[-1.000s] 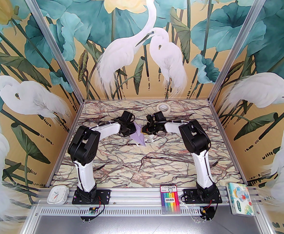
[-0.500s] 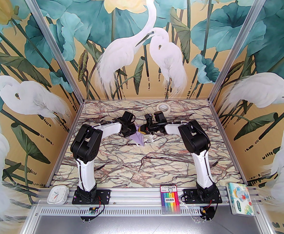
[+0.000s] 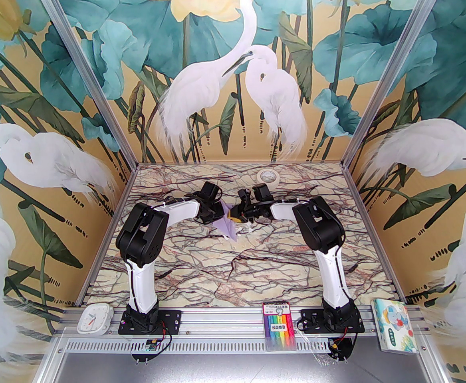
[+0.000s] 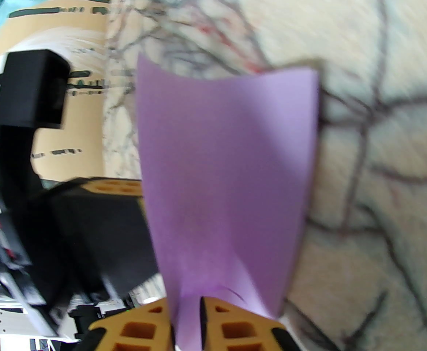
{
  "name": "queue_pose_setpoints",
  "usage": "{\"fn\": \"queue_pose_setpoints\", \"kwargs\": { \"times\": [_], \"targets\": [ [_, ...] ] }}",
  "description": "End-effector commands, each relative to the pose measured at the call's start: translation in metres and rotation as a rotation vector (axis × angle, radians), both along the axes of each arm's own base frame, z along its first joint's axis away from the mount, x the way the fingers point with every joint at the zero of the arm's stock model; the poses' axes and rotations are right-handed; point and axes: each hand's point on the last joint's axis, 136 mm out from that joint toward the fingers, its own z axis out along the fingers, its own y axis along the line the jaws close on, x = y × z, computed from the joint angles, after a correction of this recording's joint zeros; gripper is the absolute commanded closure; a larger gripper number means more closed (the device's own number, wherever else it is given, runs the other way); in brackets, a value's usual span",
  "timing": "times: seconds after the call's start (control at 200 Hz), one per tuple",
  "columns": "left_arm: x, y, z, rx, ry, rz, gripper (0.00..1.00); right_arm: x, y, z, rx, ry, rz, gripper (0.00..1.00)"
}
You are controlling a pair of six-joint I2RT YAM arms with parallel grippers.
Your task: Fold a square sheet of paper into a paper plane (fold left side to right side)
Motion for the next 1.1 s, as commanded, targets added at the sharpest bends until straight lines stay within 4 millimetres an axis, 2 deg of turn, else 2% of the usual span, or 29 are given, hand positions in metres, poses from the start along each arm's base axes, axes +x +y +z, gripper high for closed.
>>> {"fn": "queue_pose_setpoints", "kwargs": {
  "times": [0.0,0.23,0.29,0.32,0.41,0.515,0.66,0.78,0.83,0.905,1.095],
  "targets": [
    [-0.004,0.000,-0.016,0.021,0.039,-0.019,0.96,-0.002,-0.002,0.013,-0.041,-0.057,0.021,0.79],
    [-0.003,-0.001,-0.016,0.013,0.041,-0.014,0.97,-0.006,0.001,0.018,-0.041,-0.080,0.043,0.77],
    [-0.003,-0.002,-0.015,0.012,0.040,-0.015,0.97,-0.006,0.003,0.017,-0.039,-0.077,0.048,0.85],
    [-0.003,-0.002,-0.015,0.011,0.040,-0.015,0.97,-0.007,0.004,0.017,-0.031,-0.075,0.052,0.86],
    [-0.002,-0.002,-0.013,0.010,0.036,-0.015,0.97,-0.007,0.008,0.016,-0.031,-0.069,0.055,0.81],
    [-0.002,-0.003,-0.013,0.001,0.037,-0.014,0.96,-0.007,0.012,0.012,-0.042,-0.067,0.060,0.81],
    [-0.001,-0.006,-0.012,-0.012,0.036,-0.013,0.97,-0.008,0.016,0.012,-0.025,-0.058,0.072,0.94],
    [-0.001,-0.005,-0.013,-0.010,0.037,-0.012,0.97,-0.006,0.020,0.017,0.008,-0.052,0.071,0.98],
    [-0.002,-0.005,-0.013,-0.011,0.037,-0.013,0.97,-0.006,0.020,0.017,0.009,-0.051,0.068,0.97],
    [-0.001,-0.006,-0.013,-0.011,0.034,-0.013,0.97,-0.005,0.018,0.016,-0.009,-0.057,0.064,0.86],
    [-0.001,-0.005,-0.015,-0.008,0.039,-0.012,0.96,-0.001,0.010,0.017,-0.041,-0.084,0.048,0.81]
  ]
}}
